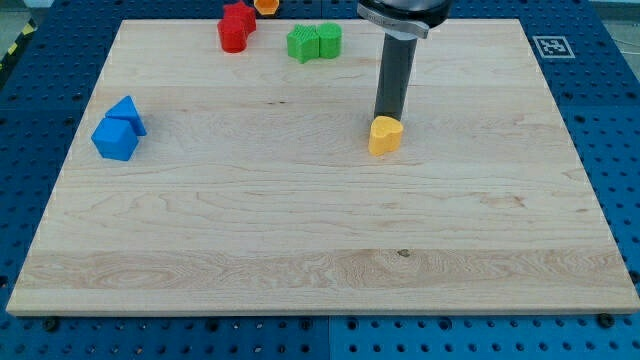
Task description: Point your arm above the green blocks
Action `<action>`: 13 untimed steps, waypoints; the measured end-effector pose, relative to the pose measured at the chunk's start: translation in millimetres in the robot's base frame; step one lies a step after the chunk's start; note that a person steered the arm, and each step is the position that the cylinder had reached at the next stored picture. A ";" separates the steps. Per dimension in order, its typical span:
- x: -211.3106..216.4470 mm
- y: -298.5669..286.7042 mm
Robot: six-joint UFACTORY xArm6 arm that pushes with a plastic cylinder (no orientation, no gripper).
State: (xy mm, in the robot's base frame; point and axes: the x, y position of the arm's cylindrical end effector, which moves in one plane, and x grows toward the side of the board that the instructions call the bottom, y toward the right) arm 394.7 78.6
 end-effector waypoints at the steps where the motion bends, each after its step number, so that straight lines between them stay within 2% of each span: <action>1: 1.6 0.9; 2: -12.9 0.9; 5: -137.0 -0.9; 6: -174.4 -23.2; 10: -195.8 -91.0; 13: -177.2 -92.5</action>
